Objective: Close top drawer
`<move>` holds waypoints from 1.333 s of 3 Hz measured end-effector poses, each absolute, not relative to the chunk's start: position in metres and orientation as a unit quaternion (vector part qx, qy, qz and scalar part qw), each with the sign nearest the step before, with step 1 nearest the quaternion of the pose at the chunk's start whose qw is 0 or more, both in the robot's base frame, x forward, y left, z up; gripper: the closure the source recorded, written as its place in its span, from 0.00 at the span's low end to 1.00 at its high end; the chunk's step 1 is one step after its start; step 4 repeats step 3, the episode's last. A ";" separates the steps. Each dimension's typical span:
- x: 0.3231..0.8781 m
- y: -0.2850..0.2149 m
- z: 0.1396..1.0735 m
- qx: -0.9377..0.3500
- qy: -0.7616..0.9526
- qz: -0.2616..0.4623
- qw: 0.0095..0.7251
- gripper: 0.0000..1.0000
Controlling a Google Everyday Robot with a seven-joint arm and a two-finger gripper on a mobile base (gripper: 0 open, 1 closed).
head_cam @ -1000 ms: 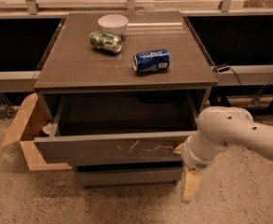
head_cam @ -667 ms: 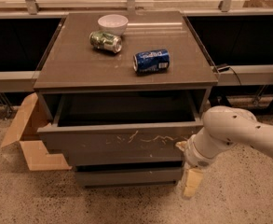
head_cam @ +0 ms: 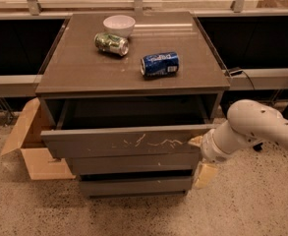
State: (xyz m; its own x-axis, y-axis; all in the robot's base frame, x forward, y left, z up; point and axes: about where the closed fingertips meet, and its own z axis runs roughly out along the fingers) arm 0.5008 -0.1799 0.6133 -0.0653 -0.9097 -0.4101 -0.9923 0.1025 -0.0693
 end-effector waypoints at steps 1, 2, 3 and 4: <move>0.518 -0.187 0.620 -0.662 0.717 0.109 0.192 0.00; 0.538 -0.195 0.632 -0.657 0.718 0.106 0.205 0.00; 0.567 -0.206 0.646 -0.651 0.717 0.106 0.224 0.00; 0.567 -0.206 0.646 -0.651 0.717 0.106 0.224 0.00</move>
Offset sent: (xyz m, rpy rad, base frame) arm 0.0871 -0.0364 0.0503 0.0533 -0.1091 -0.0445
